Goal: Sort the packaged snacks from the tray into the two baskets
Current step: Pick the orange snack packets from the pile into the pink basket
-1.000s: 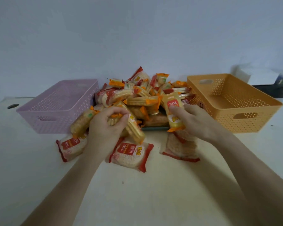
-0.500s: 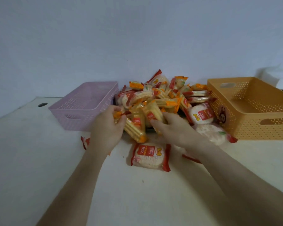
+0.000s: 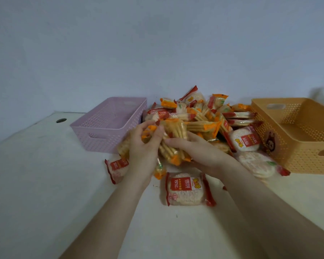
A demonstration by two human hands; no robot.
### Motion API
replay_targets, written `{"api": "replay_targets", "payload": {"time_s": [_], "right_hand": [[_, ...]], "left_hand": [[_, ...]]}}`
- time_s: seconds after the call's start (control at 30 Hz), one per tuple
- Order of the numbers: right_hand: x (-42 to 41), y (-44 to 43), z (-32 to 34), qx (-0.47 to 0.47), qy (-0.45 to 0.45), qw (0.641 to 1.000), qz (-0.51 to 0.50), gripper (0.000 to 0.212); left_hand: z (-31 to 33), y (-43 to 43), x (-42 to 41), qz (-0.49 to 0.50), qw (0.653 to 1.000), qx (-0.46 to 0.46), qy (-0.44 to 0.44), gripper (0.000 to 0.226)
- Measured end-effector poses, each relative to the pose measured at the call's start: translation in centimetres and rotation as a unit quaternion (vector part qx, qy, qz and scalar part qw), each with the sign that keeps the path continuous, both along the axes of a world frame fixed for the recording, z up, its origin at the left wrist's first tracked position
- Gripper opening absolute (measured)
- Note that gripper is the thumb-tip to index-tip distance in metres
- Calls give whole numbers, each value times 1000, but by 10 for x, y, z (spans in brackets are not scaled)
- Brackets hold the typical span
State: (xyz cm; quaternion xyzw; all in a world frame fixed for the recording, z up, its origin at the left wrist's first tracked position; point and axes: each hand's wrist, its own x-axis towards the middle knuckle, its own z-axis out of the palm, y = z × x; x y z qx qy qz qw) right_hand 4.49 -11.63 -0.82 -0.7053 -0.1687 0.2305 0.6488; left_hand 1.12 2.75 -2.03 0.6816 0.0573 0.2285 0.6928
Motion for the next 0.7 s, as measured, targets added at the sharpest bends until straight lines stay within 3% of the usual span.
{"api": "replay_targets", "payload": {"time_s": [0.1, 0.23, 0.37, 0.47, 0.53, 0.6, 0.7], "right_hand": [[-13, 6, 14, -8, -11, 1000, 7, 40], [-12, 27, 49, -18, -16, 1000, -7, 65], [15, 77, 92, 33, 50, 998, 24, 75], [33, 116, 112, 25, 90, 995, 28, 66], [43, 132, 116, 33, 126, 992, 6, 66], [45, 139, 118, 80, 149, 985, -22, 51], [43, 132, 110, 87, 79, 990, -76, 33]], "left_hand": [[15, -10, -4, -15, 996, -88, -2, 27], [57, 6, -9, -115, 981, -154, -26, 33], [108, 43, -5, -37, 996, -81, -26, 38], [124, 79, 13, 46, 999, -25, 10, 45], [128, 95, 22, 64, 995, -70, 44, 48], [127, 106, 26, 86, 986, -138, 45, 46], [117, 115, 23, 125, 988, -91, 29, 55]]}}
